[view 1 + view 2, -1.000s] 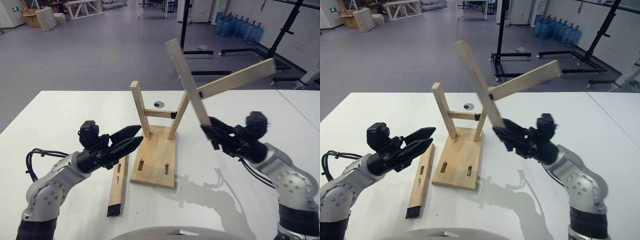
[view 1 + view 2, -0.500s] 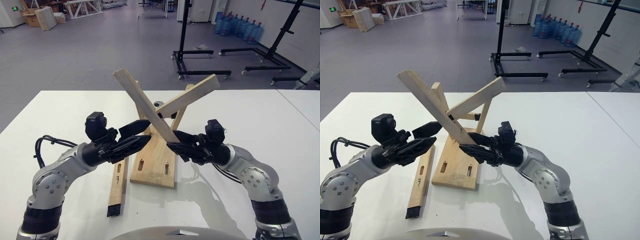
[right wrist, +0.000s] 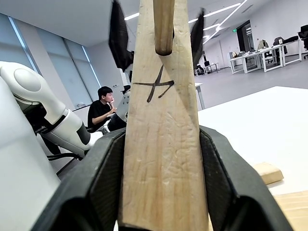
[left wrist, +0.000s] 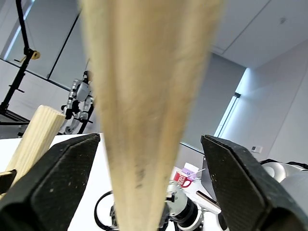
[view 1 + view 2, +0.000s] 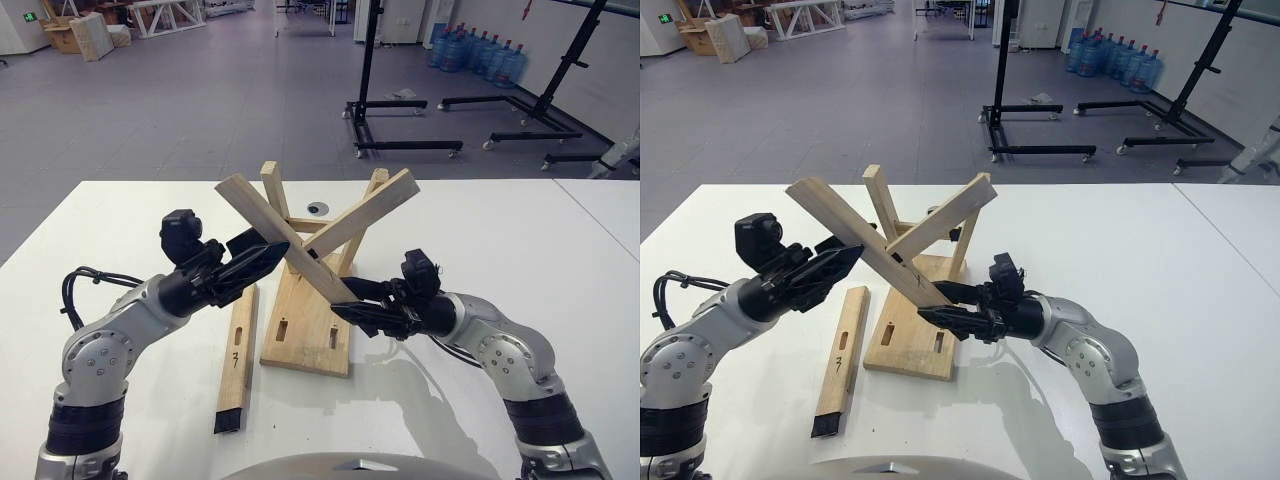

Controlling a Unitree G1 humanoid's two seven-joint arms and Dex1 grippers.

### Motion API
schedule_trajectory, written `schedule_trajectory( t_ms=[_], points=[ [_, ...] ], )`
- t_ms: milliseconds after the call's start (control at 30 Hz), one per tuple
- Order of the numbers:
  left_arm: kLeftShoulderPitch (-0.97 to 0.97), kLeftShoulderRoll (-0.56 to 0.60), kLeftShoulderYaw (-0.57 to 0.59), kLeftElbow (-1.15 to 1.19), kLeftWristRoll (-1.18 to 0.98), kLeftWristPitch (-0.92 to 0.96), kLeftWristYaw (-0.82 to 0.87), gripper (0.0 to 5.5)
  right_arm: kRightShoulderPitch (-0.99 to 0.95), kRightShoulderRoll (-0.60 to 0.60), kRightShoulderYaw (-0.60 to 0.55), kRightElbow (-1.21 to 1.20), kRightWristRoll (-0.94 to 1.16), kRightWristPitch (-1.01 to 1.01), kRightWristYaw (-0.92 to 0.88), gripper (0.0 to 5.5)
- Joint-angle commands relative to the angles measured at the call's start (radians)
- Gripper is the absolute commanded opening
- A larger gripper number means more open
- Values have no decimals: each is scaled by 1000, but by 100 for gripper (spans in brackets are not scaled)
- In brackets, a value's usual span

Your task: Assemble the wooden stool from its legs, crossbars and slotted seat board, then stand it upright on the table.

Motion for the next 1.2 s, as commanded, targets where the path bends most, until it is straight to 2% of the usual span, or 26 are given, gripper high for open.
schedule_trajectory(
  t_ms=[33, 333, 533, 667, 700, 867, 933, 1033, 1200],
  points=[
    [-4, -1, 11, -13, -7, 2, -6, 328, -22, -7, 4, 10, -21, -6, 5, 206],
    [10, -8, 18, -9, 18, -12, -8, 214, -49, -35, -1, 24, -38, -3, 37, 205],
    [32, -16, 6, -12, 80, -38, -30, 209, -60, -38, -14, 48, -69, -19, 25, 205],
    [25, -18, 25, 3, 93, -52, -37, 206, -82, -69, -16, 59, -45, 100, -19, 205],
    [18, -13, 38, 12, 93, -57, -41, 205, -84, -73, -21, 65, -50, 107, -27, 242],
    [-11, 19, 85, 42, 106, -61, -70, 205, -84, -105, -33, 61, -36, 145, -15, 326],
    [-19, 52, 109, 65, 125, -64, -101, 205, -72, -140, -40, 56, -27, 154, 26, 356],
    [-8, 116, 152, 75, 146, -64, -179, 205, -44, -194, -86, 61, -14, 162, 64, 361],
    [15, 279, 186, 99, 300, -127, -391, 205, 8, -271, -265, 151, -10, 143, 38, 361]
  ],
)
